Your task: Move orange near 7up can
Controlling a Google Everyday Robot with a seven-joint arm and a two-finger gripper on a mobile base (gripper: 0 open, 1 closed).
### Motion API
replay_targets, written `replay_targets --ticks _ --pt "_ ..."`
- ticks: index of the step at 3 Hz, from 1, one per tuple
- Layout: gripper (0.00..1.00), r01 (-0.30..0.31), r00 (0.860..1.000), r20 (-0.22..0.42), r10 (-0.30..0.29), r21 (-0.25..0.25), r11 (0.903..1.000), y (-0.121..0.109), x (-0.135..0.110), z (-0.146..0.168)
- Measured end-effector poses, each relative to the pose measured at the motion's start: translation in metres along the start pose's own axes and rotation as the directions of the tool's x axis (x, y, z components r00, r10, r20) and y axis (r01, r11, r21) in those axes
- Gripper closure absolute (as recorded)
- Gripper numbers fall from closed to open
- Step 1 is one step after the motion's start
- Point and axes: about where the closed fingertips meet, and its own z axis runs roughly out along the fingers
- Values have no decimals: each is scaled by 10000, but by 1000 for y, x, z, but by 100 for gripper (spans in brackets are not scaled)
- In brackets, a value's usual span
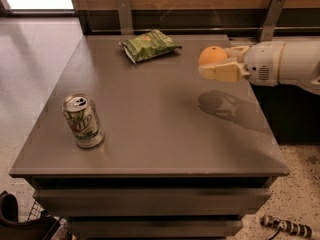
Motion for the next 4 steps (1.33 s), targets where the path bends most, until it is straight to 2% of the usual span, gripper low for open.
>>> replay_targets --ticks 1,2,3,4 --pt "100 -346 9994 64 349 -388 9986 56 8 -5" --pt "100 -656 9972 305 684 -857 9942 113 29 0" --pt "100 -606 9954 623 722 -1714 9833 179 52 34" --pt "100 -367 9958 736 538 -2161 9757 206 62 58"
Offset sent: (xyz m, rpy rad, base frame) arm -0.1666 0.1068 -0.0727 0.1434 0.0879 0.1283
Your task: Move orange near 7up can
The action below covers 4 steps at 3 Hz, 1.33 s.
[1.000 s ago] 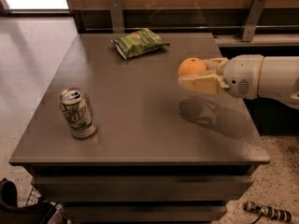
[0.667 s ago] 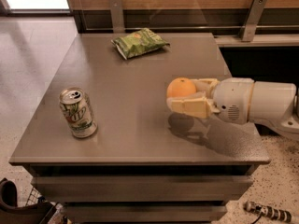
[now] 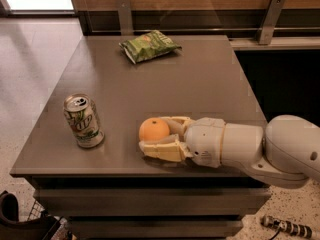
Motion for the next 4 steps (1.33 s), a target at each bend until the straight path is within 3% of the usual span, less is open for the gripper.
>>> replay_targets --ticks 2,4 --pt "100 1091 9940 13 -1093 -702 9915 -1 1 42" --pt "56 1236 9923 23 -1239 -853 9887 2 -2 49"
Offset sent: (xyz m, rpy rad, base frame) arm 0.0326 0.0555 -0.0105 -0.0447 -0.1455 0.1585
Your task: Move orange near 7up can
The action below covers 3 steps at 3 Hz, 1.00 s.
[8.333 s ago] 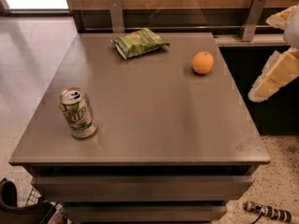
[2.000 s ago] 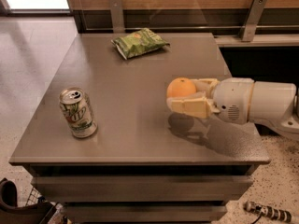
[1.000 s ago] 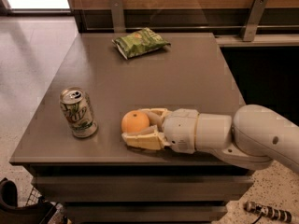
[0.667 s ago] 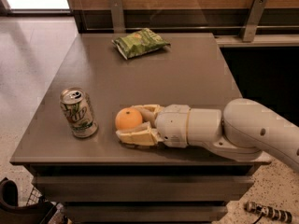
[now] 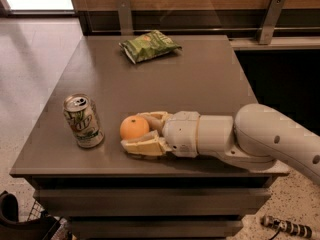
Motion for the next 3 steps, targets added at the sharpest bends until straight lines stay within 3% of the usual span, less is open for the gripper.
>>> replay_targets --ticks 2,3 --pt "9 45 10000 -9 -45 -63 10000 2 -2 3" --pt "0 62 10000 -13 -62 -88 9999 3 -3 4"
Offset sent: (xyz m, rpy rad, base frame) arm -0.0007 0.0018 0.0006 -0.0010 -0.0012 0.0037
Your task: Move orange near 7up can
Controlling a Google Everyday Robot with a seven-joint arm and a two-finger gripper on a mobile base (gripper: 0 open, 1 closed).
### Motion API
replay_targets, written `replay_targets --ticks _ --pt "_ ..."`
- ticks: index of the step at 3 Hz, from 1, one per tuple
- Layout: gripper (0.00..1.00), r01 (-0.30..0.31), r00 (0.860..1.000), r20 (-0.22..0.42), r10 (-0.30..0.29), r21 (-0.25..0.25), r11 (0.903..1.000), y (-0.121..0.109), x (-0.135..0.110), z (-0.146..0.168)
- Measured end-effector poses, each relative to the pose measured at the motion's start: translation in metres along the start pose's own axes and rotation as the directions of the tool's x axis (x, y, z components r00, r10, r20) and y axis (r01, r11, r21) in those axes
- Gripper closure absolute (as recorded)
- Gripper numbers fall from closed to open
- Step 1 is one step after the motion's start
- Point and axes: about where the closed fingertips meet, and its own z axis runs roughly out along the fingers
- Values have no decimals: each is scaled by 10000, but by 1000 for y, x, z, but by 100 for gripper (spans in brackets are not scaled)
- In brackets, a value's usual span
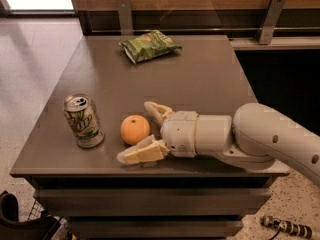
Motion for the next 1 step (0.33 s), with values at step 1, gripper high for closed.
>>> replay_targets --ticks 1 --pt "0 1 10000 0 -1 -1 10000 0 0 0"
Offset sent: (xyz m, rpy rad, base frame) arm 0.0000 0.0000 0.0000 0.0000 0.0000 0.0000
